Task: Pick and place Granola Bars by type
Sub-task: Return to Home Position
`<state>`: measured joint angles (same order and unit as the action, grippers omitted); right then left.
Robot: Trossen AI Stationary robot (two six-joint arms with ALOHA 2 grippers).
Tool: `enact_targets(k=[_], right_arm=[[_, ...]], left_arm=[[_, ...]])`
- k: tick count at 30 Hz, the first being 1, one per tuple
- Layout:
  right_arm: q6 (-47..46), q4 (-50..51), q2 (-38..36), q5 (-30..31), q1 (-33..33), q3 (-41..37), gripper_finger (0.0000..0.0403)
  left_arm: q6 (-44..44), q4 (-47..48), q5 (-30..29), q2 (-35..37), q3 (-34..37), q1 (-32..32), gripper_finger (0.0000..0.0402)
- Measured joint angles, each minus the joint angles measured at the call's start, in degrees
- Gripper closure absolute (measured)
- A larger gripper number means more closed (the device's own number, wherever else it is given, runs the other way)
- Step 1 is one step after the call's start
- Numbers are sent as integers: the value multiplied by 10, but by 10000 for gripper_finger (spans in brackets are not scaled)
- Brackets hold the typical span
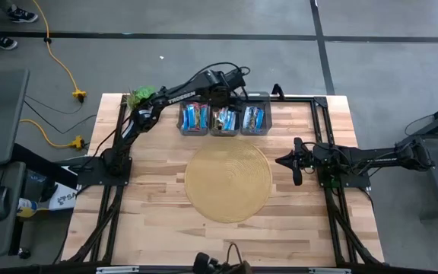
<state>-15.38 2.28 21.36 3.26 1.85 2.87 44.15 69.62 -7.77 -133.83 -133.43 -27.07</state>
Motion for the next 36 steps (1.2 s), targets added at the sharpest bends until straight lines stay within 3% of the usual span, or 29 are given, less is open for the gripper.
enact_targets(k=[9,21,29,36], right_arm=[[0,0,0,0,0,0,402],[0,0,0,0,0,0,402],[0,0,0,0,0,0,402],[0,0,0,0,0,0,402]], left_arm=[[-135,-47,-37,102,0,27,188],[-299,-72,-32,236,-1,58,188],[-367,-91,80,283,0,65,188],[-395,-91,113,345,1,65,188]])
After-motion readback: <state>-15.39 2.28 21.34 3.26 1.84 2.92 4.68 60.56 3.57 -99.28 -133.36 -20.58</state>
